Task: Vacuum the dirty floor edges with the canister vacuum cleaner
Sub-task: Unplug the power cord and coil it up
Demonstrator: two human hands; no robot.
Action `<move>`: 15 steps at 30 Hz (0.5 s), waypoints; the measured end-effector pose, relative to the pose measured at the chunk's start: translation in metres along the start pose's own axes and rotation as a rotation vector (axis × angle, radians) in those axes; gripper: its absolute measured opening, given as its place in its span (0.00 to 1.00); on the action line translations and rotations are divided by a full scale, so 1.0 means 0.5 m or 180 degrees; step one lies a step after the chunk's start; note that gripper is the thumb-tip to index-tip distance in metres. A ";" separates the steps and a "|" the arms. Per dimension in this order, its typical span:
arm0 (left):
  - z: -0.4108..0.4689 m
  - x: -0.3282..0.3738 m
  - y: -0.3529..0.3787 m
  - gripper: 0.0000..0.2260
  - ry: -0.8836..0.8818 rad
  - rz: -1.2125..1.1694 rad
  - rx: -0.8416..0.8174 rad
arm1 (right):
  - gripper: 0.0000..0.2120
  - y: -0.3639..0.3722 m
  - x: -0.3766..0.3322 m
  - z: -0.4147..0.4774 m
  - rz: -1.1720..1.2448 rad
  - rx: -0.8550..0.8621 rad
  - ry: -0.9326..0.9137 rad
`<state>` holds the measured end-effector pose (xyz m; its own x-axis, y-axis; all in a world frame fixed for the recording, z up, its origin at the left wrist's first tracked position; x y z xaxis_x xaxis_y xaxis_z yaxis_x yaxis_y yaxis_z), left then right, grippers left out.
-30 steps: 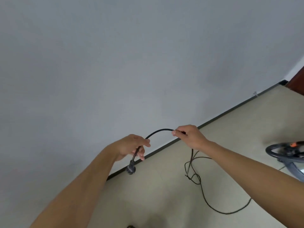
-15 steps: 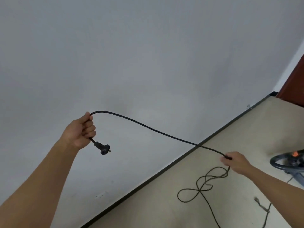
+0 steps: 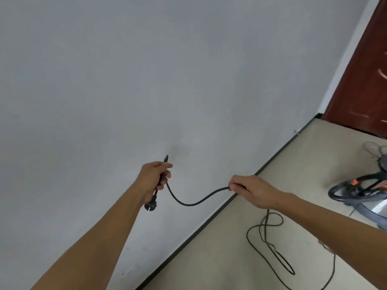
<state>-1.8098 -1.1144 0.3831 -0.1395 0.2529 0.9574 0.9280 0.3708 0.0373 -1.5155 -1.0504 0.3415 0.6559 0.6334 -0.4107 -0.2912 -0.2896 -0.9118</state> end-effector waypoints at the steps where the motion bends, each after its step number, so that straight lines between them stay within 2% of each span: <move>1: -0.003 -0.008 0.015 0.09 -0.0039 0.0077 -0.0121 | 0.08 -0.011 -0.016 0.001 0.0189 0.0086 -0.0031; 4: -0.023 -0.026 0.070 0.10 -0.0203 0.0277 -0.0606 | 0.08 -0.051 -0.057 0.009 0.0664 0.0436 -0.0062; 8: -0.042 -0.037 0.138 0.09 -0.0299 0.0484 -0.1125 | 0.07 -0.080 -0.075 0.019 0.0826 0.0713 0.0155; 12: -0.059 -0.027 0.173 0.11 -0.0546 0.0299 -0.1511 | 0.09 -0.064 -0.046 -0.002 0.1031 0.0542 0.0490; 15: -0.059 0.005 0.152 0.13 -0.0733 0.0025 -0.1661 | 0.13 -0.039 0.023 -0.039 0.0468 0.0411 0.0783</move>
<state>-1.7294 -1.1119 0.3966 -0.1493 0.4639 0.8732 0.9689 -0.1077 0.2229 -1.4885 -1.0516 0.3545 0.7444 0.3944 -0.5388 -0.4710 -0.2618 -0.8424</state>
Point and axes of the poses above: each hand's wrist, its own z-axis towards the middle knuckle, its own y-axis out of the palm, x = y × z, the point moved 3 cm from there along z, towards the middle knuckle, and after that the axes turned 10 degrees about -z, right-handed, at the moved point
